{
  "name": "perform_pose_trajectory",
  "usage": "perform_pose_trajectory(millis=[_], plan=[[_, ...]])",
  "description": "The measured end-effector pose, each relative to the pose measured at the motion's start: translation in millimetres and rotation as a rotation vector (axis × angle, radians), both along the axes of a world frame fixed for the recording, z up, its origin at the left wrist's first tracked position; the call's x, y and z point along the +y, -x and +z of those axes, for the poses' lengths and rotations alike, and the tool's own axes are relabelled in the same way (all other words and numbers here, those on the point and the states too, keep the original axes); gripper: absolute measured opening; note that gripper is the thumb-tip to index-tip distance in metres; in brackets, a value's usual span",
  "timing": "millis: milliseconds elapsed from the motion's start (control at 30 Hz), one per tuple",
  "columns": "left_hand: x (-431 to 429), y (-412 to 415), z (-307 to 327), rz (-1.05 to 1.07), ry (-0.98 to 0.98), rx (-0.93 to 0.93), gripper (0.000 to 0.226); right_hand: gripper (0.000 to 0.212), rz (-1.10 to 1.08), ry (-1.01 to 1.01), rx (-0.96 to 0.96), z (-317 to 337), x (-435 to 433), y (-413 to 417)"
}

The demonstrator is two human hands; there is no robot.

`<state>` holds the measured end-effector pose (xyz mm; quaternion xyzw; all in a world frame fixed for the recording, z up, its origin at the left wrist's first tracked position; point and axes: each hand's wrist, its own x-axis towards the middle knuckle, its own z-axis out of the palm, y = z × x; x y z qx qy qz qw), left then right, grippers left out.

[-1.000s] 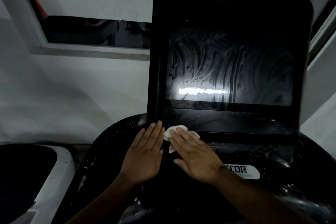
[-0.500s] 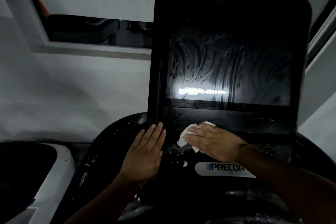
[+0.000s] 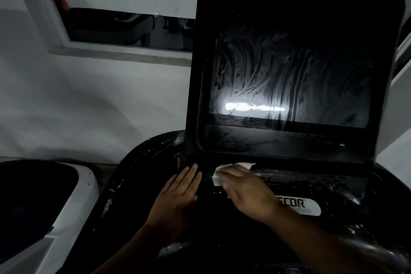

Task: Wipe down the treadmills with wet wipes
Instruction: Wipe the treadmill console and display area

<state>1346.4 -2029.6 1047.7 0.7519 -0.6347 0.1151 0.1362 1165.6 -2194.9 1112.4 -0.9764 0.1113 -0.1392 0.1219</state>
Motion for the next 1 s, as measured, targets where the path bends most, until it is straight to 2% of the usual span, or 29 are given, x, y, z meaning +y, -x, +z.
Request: perform_pose_trajectory(millis=[100,167,200,333,400,467,533,600,767,867,933,1000], plan=[[4.0,0.8,-3.9,0.008,0.002,0.091,0.059,0.058,0.097,-0.138,0.155,-9.0,28.1,-15.0],[7.0,-0.7,-5.4,0.029,0.020,0.161,0.057,0.067,0.104,-0.066,0.187,-18.8,26.1,1.9],[9.2,-1.2,-7.6,0.039,0.023,0.198,0.057,0.067,0.077,-0.039,0.171,-19.1,21.2,11.4],[13.6,3.6,-11.8,-0.003,0.020,0.279,0.067,0.038,0.041,-0.099,0.013,0.9,15.9,10.3],[13.4,10.6,-10.8,-0.001,0.043,0.306,0.067,0.037,0.003,-0.031,-0.059,11.6,25.3,-1.4],[11.0,17.0,-8.2,0.016,0.083,0.309,0.062,0.037,-0.091,0.137,-0.084,17.4,31.0,-0.8],[10.2,20.9,-5.6,0.007,0.090,0.268,0.058,0.039,-0.204,0.219,-0.044,12.9,34.6,6.8],[11.1,21.9,-7.3,-0.012,0.106,0.254,0.058,0.049,-0.278,0.219,0.040,3.1,38.2,11.6],[17.3,14.7,-20.8,-0.010,0.105,0.321,0.080,0.077,-0.169,0.117,0.293,-20.6,58.3,-12.3],[24.1,11.4,-27.5,-0.051,0.074,0.332,0.091,0.076,-0.014,0.152,0.370,-17.0,56.7,-4.8],[26.5,11.5,-28.7,-0.061,0.059,0.310,0.099,0.077,-0.001,0.113,0.390,-8.3,32.5,11.7],[26.9,13.8,-27.8,-0.049,0.043,0.311,0.107,0.075,-0.030,0.173,0.362,-4.8,19.3,17.9]])
